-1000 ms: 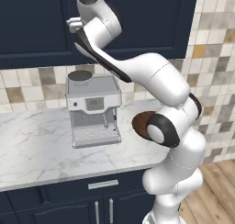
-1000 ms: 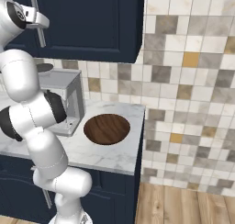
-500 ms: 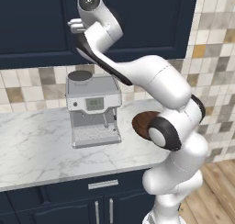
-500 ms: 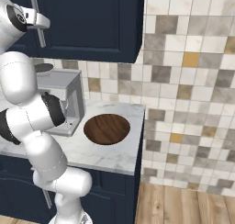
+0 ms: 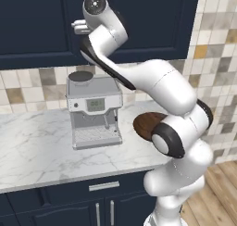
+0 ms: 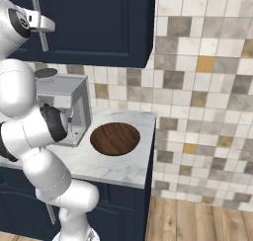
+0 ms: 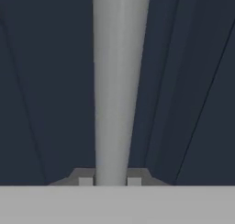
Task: Open the cabinet and setup a tea strainer by placing it in the bowl upright.
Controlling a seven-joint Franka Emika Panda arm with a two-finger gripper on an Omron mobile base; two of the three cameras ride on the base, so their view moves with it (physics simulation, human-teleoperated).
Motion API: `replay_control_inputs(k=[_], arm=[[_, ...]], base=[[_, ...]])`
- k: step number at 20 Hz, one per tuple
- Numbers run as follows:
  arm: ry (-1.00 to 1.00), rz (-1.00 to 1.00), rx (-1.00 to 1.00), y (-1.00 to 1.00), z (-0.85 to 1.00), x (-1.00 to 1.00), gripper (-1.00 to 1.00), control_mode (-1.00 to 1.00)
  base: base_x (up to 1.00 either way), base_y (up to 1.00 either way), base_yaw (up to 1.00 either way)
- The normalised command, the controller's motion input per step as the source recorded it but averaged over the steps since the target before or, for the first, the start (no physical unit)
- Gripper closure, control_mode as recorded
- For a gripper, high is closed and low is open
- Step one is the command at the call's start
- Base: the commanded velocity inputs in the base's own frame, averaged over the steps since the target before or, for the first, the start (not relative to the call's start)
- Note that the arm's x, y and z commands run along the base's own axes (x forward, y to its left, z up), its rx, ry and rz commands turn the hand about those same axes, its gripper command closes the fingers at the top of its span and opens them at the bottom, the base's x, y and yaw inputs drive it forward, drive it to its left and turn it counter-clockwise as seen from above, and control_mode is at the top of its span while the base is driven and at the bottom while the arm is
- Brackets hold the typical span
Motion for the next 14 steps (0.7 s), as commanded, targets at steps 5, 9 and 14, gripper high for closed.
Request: replay_control_inputs(k=[5, 9, 14], arm=[[-0.06, 0.01, 0.01, -0.17, 0.04, -0.64, 1.0, -1.0], [-0.06, 0.1, 0.07, -0.5, 0.01, -0.97, 1.0, -1.0], [-0.05, 0.21, 0.11, -0.57, 0.0, -1.0, 1.0, -1.0]], base=[[0.0, 0.0, 0.0], [0.0, 0.0, 0.0], [0.0, 0.0, 0.0]])
